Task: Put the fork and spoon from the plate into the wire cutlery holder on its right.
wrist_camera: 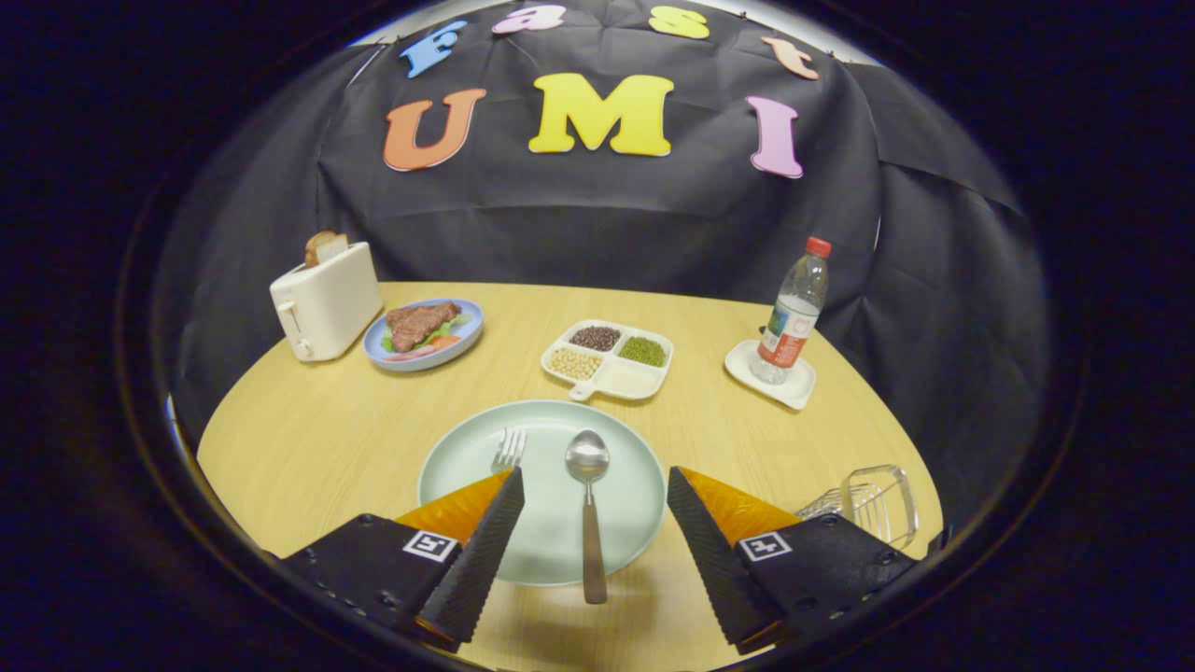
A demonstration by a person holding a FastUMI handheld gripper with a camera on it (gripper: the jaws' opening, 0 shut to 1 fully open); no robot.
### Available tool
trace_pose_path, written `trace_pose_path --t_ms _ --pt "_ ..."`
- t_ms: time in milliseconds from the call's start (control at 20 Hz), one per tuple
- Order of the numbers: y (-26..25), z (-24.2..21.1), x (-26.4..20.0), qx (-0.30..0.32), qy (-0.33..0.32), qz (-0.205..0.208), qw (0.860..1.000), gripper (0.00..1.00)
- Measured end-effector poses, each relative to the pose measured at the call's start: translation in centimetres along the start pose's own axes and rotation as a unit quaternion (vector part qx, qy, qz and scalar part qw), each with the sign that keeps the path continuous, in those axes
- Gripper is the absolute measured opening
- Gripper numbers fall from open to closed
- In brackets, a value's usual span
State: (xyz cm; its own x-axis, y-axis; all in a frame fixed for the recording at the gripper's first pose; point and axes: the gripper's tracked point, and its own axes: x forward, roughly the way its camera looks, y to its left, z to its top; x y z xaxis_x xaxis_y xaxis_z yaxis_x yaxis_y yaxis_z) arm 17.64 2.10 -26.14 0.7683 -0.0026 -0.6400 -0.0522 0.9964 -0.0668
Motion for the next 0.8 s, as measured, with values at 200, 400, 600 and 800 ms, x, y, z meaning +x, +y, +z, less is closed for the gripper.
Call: trace_pose_path --t_ms 200,400,600,800 --pt "0.1 -1.6 3.1 0.007 0.044 -0.005 0.999 0.9" --pt "-0.5 -3.2 5.4 0.026 0.085 -0.015 0.996 0.75" --pt "-0.1 -4.0 6.7 0.036 0.106 -0.008 0.994 0.56" --pt "0.1 -3.9 6.9 0.047 0.11 -0.004 0.993 0.34"
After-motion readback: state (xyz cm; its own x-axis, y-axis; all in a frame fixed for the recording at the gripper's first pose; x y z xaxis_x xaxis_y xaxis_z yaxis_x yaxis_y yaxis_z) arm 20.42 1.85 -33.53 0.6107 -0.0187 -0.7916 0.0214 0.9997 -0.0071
